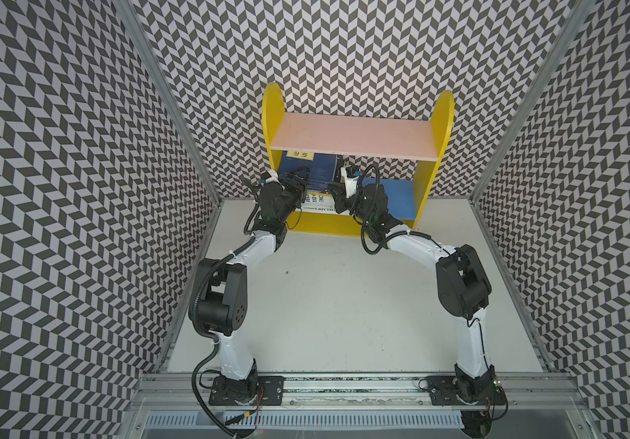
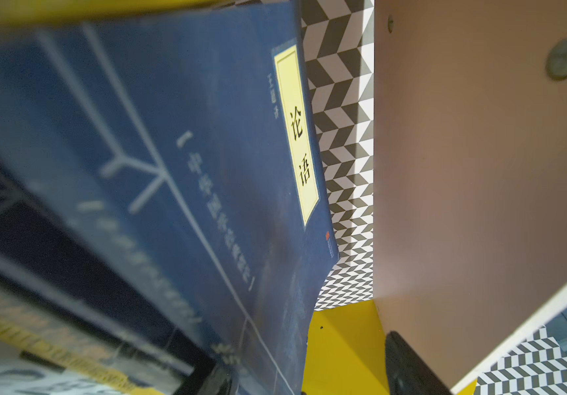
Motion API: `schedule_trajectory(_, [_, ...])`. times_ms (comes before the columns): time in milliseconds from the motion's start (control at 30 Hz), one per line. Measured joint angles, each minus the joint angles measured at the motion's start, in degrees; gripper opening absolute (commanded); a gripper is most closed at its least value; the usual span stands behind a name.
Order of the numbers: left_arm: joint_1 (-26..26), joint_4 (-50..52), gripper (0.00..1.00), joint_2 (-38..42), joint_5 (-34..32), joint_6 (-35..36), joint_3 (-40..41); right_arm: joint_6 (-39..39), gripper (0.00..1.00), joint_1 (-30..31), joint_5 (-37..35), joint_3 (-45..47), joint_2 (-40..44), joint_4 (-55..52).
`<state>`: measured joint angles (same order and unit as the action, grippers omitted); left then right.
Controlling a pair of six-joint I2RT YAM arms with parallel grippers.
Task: Stacking books/files
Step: Place the book at the bookshelf.
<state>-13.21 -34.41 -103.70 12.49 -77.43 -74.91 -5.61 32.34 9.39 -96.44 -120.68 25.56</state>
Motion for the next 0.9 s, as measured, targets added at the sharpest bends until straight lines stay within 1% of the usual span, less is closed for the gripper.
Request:
schedule_trajectory(200, [0.37, 3.39, 0.74, 2.49, 0.02, 1.53, 1.51, 0.00, 0.16, 0.00, -0.68, -0.63, -0.42, -0.07])
schedule_trajectory(400, [2.23, 7.78, 0.75, 7.85, -0.66, 4.04, 8.07, 0.00, 0.18, 0.00, -0.85, -0.63, -0.42, -0.04])
schedule_trajectory(533, [4.46, 9.79, 0.81, 14.38, -3.17, 6.93, 13.64, -0.02, 0.21, 0.04, -0.76, -0.57, -0.42, 0.09])
schedule_trajectory(600, [5.51, 10.73, 0.84, 17.62, -5.03, 8.85, 14.93, -0.04, 0.23, 0.09, -0.61, -0.46, -0.33, 0.20])
schedule_trajectory(733, [7.80, 12.31, 0.87, 21.09, -6.71, 14.36, 13.62, -0.20, 0.24, 0.17, -0.17, 0.52, 0.39, 0.13])
schedule_trajectory(900, [10.56, 16.72, 0.87, 16.98, -3.80, 20.65, 3.63, -0.81, 0.29, 0.22, 0.81, 1.27, 1.31, -0.59])
